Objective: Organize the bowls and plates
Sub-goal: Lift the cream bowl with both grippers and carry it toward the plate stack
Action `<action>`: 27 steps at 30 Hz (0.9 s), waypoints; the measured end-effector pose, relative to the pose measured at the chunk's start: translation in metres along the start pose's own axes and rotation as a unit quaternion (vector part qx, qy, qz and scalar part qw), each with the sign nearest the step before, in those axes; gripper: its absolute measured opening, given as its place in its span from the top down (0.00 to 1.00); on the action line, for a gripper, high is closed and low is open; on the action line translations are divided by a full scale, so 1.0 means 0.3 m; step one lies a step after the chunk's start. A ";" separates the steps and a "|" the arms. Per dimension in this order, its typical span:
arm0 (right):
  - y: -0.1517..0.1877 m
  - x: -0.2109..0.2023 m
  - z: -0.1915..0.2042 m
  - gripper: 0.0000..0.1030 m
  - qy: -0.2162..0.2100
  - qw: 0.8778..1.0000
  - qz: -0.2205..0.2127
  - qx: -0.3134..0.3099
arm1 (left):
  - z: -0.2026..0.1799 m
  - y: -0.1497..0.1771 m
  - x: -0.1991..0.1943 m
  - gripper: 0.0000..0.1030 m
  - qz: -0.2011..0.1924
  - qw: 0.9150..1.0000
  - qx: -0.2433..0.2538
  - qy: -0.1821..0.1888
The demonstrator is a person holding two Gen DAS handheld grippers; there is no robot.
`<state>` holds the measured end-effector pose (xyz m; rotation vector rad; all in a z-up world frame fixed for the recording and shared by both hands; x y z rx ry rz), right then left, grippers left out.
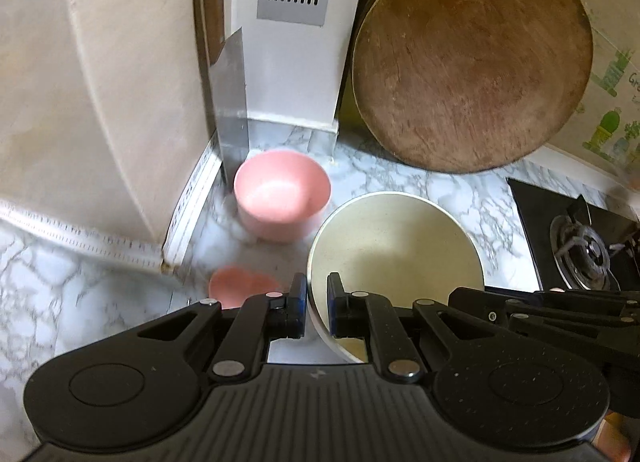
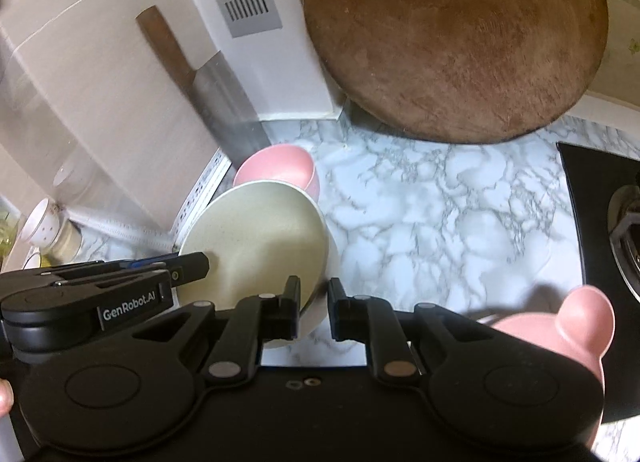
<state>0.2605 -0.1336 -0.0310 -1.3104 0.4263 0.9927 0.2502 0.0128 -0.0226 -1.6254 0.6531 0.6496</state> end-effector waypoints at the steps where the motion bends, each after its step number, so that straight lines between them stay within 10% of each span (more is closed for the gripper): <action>1: 0.014 -0.005 0.001 0.86 -0.001 1.000 0.002 0.000 | 0.001 0.015 -0.010 0.91 0.002 1.000 -0.001 0.001; 27: 0.332 0.054 -0.007 0.86 0.002 0.996 0.084 -0.004 | 0.030 0.374 -0.015 0.91 0.062 0.998 -0.008 0.000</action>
Point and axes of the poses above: each gripper's, at about its wrist camera, not at the fingertips, and x roughly the way its jaws point, z to its left, y to its underside, the point moved 5 cm from there along x, roughly the way its jaws point, and after that the axes turned 4 degrees about -z, right-handed, at the moved point
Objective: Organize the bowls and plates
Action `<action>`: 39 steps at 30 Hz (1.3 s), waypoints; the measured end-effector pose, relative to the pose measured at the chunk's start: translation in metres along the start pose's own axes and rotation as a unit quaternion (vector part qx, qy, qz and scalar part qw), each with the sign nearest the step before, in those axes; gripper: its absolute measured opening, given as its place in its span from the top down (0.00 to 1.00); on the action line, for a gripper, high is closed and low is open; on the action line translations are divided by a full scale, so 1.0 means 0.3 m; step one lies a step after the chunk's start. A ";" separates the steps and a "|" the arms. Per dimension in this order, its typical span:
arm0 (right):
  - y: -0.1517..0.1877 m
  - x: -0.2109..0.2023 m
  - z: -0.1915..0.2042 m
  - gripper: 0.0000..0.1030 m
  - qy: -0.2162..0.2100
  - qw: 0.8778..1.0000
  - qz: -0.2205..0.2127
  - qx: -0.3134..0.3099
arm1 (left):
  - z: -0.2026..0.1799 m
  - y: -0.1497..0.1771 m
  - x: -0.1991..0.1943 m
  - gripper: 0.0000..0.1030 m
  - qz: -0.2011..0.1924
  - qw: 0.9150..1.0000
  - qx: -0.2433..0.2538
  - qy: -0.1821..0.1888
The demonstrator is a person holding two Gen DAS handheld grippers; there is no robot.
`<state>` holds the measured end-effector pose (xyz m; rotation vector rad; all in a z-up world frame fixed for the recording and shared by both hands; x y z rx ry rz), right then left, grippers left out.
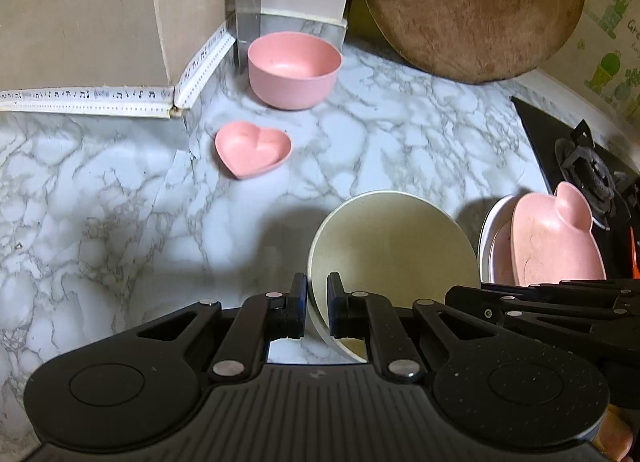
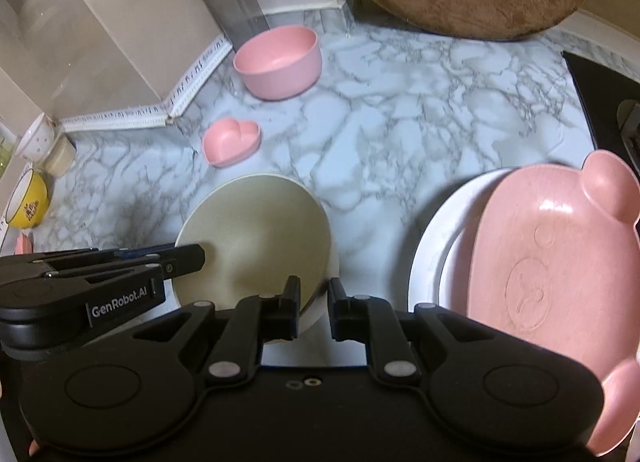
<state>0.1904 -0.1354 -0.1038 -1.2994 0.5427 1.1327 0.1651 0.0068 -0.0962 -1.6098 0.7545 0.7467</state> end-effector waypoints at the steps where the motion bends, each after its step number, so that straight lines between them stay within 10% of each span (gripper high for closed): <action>1: 0.006 0.005 -0.001 0.86 0.001 1.000 0.002 -0.001 | 0.002 0.007 0.004 0.91 0.000 1.000 0.000 0.000; 39: -0.017 -0.023 -0.029 0.76 0.008 1.000 0.001 0.007 | 0.029 0.033 0.036 0.91 0.003 1.000 -0.003 0.017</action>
Point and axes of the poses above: each gripper's, at about its wrist camera, not at the fingertips, and x roughly the way its jaws point, z to its left, y to its underside, the point moved 5 cm from there along x, roughly the way its jaws point, and after that the axes turned 4 degrees about -z, right-handed, at the moved point
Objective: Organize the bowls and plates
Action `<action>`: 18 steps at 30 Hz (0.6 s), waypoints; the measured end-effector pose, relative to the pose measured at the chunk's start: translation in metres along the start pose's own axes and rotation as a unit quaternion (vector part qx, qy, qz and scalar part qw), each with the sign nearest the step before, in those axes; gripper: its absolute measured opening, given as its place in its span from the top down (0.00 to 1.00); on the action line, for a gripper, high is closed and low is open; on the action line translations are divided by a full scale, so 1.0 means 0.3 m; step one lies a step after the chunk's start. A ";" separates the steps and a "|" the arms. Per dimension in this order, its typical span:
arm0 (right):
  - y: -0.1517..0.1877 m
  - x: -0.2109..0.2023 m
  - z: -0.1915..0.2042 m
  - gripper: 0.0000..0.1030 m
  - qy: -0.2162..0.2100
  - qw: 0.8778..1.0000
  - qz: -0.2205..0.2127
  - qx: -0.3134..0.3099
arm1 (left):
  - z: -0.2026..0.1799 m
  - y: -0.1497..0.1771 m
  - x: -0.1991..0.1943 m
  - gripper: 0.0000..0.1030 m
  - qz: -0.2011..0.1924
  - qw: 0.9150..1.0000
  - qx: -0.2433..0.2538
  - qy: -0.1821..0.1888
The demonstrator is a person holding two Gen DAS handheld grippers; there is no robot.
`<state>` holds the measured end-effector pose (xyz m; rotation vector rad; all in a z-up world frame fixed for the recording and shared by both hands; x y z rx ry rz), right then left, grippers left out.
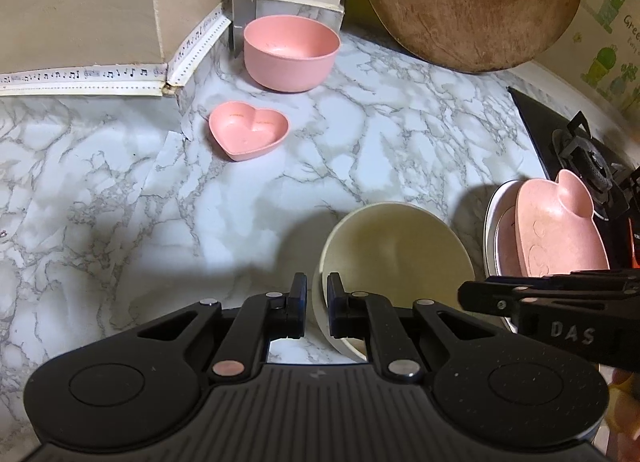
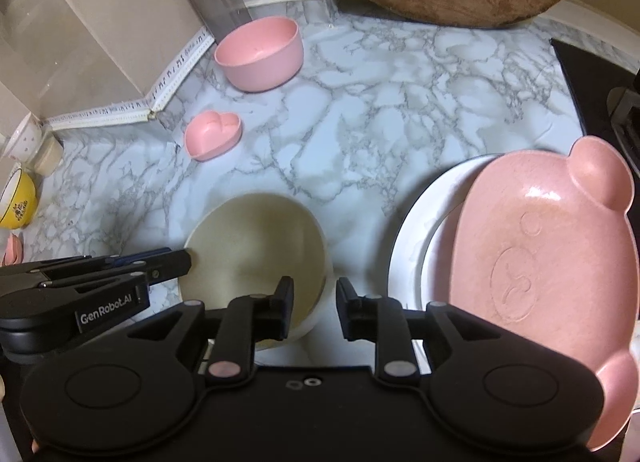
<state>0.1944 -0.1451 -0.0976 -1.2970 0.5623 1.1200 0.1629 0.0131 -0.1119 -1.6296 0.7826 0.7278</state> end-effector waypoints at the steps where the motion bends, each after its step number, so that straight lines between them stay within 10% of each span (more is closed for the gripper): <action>1: -0.006 -0.007 0.002 0.75 -0.002 1.000 -0.003 0.001 | 0.002 -0.003 -0.008 0.91 -0.004 1.000 0.000 0.000; 18: -0.206 -0.163 0.062 0.59 -0.039 0.996 -0.066 -0.039 | 0.022 -0.178 -0.172 0.90 -0.088 0.996 0.017 -0.007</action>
Point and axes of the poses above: each gripper's, at about its wrist camera, not at the fingertips, and x roughly the way its jaws point, z to its left, y to its underside, the point moved 5 cm from there along x, roughly the way its jaws point, and after that the axes turned 4 degrees about -z, right-handed, at the moved point
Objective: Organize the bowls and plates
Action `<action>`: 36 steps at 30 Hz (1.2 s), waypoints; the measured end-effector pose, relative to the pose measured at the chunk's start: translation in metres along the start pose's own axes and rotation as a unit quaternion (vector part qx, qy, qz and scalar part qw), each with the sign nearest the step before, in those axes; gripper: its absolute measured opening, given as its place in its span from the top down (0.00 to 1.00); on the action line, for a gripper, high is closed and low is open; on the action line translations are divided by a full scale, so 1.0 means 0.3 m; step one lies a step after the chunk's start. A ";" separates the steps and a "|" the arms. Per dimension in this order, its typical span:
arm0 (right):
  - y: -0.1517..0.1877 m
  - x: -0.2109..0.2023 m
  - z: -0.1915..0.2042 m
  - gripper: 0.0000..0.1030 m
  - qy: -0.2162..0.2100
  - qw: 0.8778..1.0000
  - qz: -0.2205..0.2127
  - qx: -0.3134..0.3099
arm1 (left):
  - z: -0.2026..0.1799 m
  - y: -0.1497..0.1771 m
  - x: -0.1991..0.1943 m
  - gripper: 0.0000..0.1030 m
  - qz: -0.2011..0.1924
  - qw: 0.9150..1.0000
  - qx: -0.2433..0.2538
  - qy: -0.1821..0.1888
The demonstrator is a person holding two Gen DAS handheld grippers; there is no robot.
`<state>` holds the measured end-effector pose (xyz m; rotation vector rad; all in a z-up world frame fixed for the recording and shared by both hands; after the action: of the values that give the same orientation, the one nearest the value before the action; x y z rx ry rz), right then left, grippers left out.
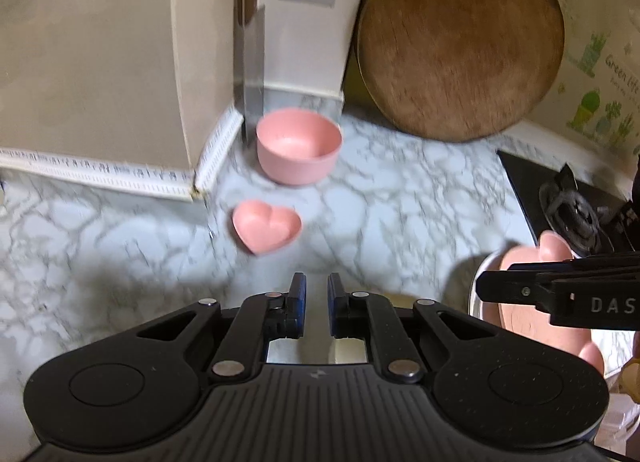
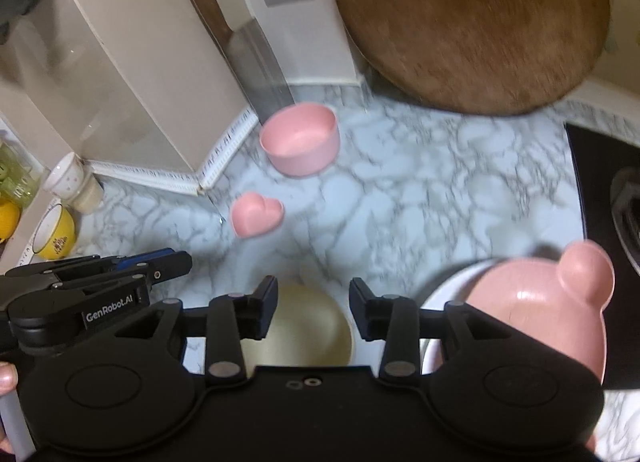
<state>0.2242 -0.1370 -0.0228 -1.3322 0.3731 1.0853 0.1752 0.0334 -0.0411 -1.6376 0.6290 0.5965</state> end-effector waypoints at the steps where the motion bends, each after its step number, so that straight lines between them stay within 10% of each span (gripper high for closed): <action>1: -0.017 -0.002 0.003 0.58 -0.001 1.000 -0.003 -0.002 | 0.003 -0.015 -0.002 0.90 -0.004 1.000 0.002 -0.002; 12: -0.196 -0.011 -0.004 0.36 -0.016 0.999 -0.037 -0.004 | 0.002 -0.149 0.008 0.85 -0.029 1.000 -0.004 -0.004; 18: -0.271 0.042 -0.010 0.27 -0.018 0.999 -0.039 -0.013 | 0.017 -0.207 0.042 0.39 -0.043 0.999 -0.013 -0.011; 36: -0.427 0.374 -0.090 0.21 0.030 0.999 0.026 -0.037 | 0.041 -0.368 0.322 0.32 -0.001 0.997 -0.034 -0.064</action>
<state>0.3912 -0.0977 -0.0401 -1.4300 0.4172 1.1134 0.3207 0.0528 -0.0310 -1.6483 0.5175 0.7220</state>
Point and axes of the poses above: each gripper's, at about its wrist camera, not at the fingertips, and x roughly the way its jaws point, z to its left, y to its underside, the point moved 5 cm from there along x, roughly the way its jaws point, and after that the axes turned 4 degrees about -z, right-handed, at the moved point
